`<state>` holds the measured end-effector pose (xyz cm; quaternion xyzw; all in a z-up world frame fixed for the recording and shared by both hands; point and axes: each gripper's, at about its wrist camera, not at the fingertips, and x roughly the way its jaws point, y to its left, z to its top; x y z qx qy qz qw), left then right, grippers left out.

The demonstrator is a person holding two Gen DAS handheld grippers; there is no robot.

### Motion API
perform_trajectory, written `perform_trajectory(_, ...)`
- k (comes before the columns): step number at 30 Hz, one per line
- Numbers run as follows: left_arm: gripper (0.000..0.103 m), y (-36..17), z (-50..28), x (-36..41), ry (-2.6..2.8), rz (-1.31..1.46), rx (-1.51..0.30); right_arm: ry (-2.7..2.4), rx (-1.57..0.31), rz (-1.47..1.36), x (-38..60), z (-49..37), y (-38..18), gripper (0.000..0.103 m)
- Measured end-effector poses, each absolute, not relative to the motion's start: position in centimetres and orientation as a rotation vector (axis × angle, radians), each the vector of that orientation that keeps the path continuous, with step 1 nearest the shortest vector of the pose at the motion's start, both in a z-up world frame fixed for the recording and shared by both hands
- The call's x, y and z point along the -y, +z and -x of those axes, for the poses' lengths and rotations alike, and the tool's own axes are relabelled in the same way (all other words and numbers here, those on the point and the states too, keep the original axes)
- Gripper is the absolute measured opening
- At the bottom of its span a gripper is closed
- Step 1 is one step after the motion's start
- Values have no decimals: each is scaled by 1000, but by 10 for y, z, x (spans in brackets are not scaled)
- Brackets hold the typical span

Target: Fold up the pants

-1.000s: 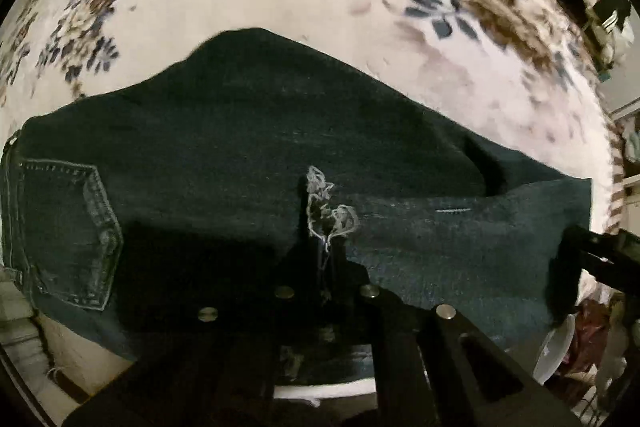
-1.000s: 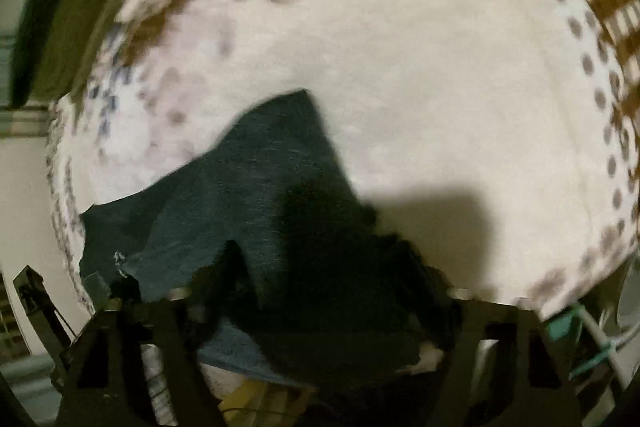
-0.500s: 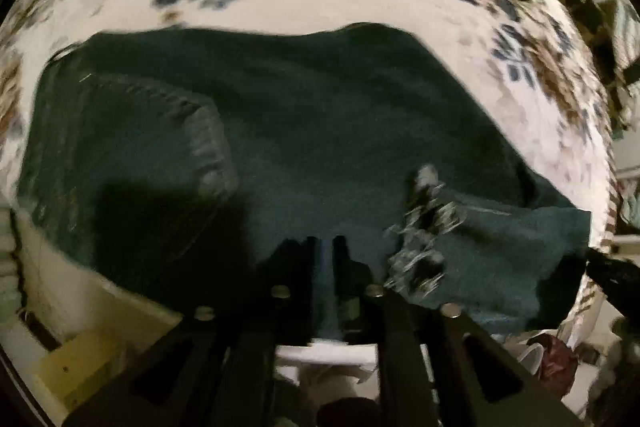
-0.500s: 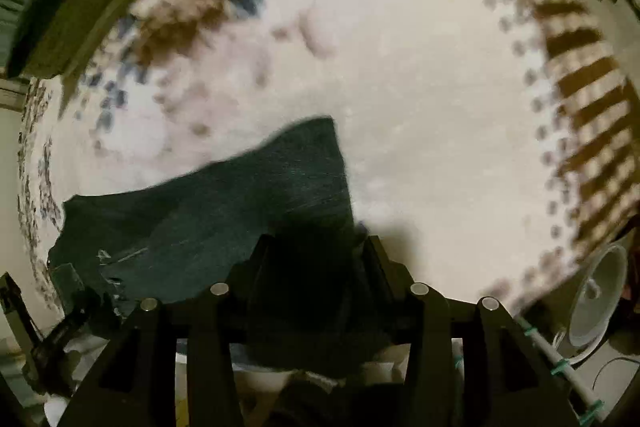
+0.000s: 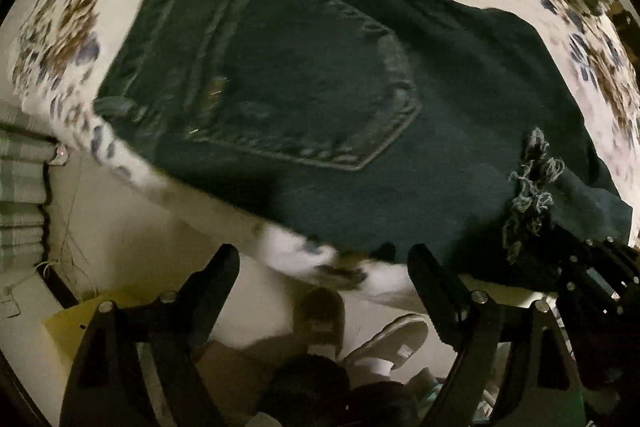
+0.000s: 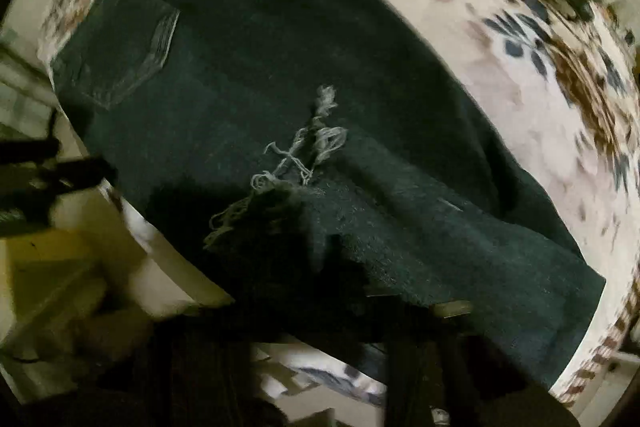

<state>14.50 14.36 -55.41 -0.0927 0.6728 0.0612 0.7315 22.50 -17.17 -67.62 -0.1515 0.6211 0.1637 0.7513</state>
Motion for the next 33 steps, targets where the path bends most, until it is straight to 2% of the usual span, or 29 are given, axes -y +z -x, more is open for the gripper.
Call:
perform_trajectory(4,86,-561,-159,-132,153,207,-1480,366,-1255,358,160,-212,-650,4)
perform_trajectory(7,86,-567,-155,-133,161,212,-1493,369,-1302,316,158,-211,-650,6)
perform_trajectory(8,86,-568,-155,-133,162,219,-1497,387,-1370,269,166,-210,-657,9)
perform_trajectory(11,86,-568,-154,-134,155,221,-1491,464,-1477,144,172,-210,-672,37)
perform_trajectory(12,86,-570,-153,-129,152,216,-1483,462,-1474,67,181,-214,-666,42)
perform_trajectory(17,86,-558,-157,-133,159,233,-1448,338,-1412,-456,256,-239,-643,45)
perform_trajectory(22,86,-559,-157,-160,223,299,-1429,227,-1444,-641,268,-264,-684,45)
perform_trajectory(24,86,-560,-156,-178,249,371,-1404,210,-1495,-638,253,-275,-702,47)
perform_trajectory(25,86,-559,-156,-190,267,423,-1379,205,-1475,-625,251,-275,-699,51)
perform_trajectory(29,86,-572,-158,-238,298,677,-1231,232,-1396,-587,248,-269,-672,56)
perform_trajectory(33,86,-593,-169,-259,274,827,-1140,202,-1401,-542,264,-252,-662,56)
